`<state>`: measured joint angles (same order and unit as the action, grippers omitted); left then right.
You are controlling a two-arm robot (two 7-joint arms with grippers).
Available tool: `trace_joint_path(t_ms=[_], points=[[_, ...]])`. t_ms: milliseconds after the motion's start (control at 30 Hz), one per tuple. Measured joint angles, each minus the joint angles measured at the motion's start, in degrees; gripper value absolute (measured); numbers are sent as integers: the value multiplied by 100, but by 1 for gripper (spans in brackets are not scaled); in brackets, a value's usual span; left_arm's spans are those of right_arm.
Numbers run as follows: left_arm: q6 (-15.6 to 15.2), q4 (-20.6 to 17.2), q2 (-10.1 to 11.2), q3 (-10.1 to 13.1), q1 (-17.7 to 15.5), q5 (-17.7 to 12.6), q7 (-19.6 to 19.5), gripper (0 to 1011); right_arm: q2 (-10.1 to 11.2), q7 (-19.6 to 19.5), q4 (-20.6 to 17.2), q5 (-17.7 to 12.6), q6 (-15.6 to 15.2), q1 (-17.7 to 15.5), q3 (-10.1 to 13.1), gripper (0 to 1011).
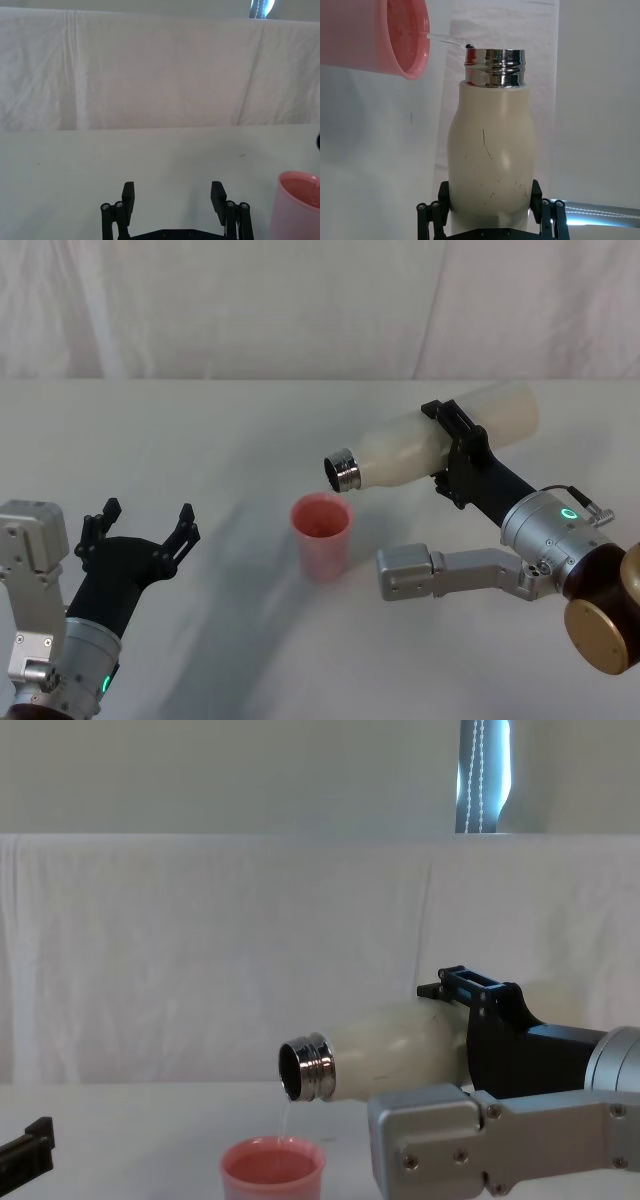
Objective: Grasp the thermos with one hand and pour water into the cup lid.
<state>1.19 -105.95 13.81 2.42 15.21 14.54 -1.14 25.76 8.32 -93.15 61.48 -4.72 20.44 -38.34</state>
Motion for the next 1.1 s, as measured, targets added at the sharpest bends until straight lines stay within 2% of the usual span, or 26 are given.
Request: trace_joint_path(t_ms=[633, 1100], points=[[0, 0, 0, 0, 0, 0, 0, 1001, -31, -6, 22, -70, 23, 22, 6, 960], [0, 0, 0, 0, 0, 0, 0, 1001, -182, -35, -32, -700, 159, -191, 269, 960]])
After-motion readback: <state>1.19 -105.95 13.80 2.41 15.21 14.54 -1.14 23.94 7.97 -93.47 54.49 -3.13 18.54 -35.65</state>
